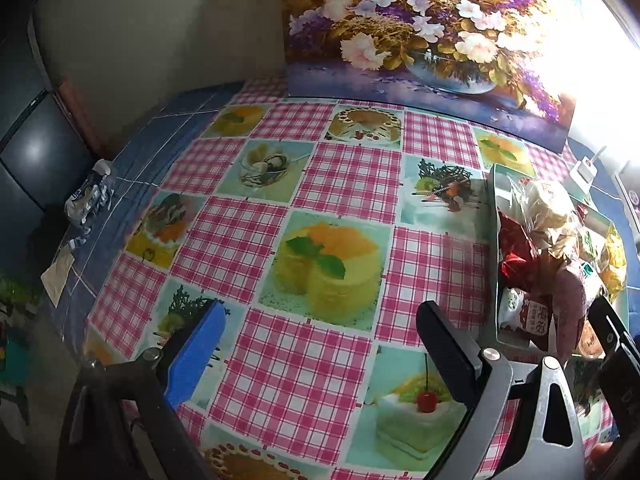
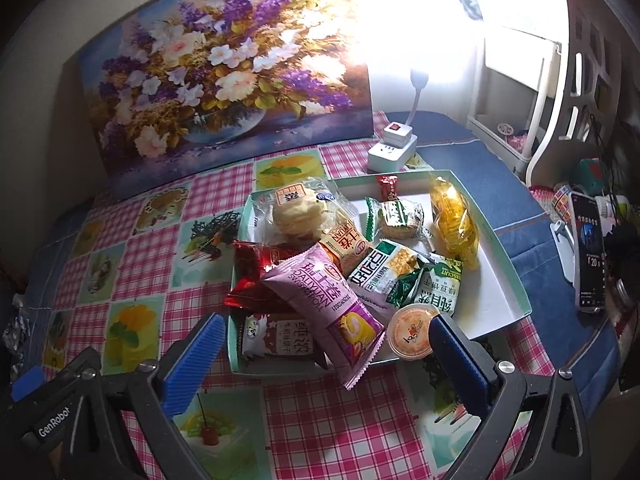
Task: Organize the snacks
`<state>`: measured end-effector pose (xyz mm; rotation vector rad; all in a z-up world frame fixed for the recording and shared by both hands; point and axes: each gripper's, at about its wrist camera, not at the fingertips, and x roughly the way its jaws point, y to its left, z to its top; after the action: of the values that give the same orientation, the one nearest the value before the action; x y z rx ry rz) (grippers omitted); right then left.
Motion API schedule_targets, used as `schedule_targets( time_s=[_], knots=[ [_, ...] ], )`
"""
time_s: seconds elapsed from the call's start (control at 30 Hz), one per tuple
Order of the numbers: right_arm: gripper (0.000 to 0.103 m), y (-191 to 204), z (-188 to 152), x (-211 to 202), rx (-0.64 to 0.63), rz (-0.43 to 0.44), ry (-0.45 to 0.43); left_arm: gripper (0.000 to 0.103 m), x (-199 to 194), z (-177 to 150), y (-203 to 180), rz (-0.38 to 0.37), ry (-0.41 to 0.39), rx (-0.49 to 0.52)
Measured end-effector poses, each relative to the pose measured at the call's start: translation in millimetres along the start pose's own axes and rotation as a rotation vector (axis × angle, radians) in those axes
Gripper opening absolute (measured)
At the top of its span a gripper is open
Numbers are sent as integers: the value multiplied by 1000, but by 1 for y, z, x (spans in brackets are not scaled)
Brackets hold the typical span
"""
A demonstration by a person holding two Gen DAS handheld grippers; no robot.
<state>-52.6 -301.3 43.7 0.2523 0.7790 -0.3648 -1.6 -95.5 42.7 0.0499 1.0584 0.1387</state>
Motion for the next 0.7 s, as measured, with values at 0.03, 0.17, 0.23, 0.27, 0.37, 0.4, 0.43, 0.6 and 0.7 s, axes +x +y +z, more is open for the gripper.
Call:
schedule_targets(
  time_s=[0.03, 0.17, 0.23, 0.27, 0.37, 0.4, 0.43, 0.6, 0.7],
  knots=[
    [103, 1, 0, 0, -4, 0, 1, 96, 0, 0, 0, 2, 0, 5],
    [103, 3, 0, 1, -15, -2, 5, 96, -3, 1, -3, 26, -13, 38],
    [103, 4, 0, 2, -19, -3, 7, 96, -4, 1, -5, 29, -16, 52],
    [103, 4, 0, 2, -20, 0, 10, 96, -4, 1, -5, 29, -15, 56],
    [103, 5, 0, 3, -21, 2, 12, 96, -4, 1, -6, 25, -12, 60],
    [103, 5, -1, 3, -22, 1, 10, 96, -4, 1, -6, 25, -12, 59],
    [103, 5, -1, 3, -23, -3, 7, 96, -4, 1, -6, 24, -12, 59],
    [103, 6, 0, 4, -27, -1, 10, 96, -4, 1, -6, 24, -14, 61],
    [103, 6, 0, 4, -28, -2, 11, 96, -4, 1, -6, 23, -13, 59]
  ],
)
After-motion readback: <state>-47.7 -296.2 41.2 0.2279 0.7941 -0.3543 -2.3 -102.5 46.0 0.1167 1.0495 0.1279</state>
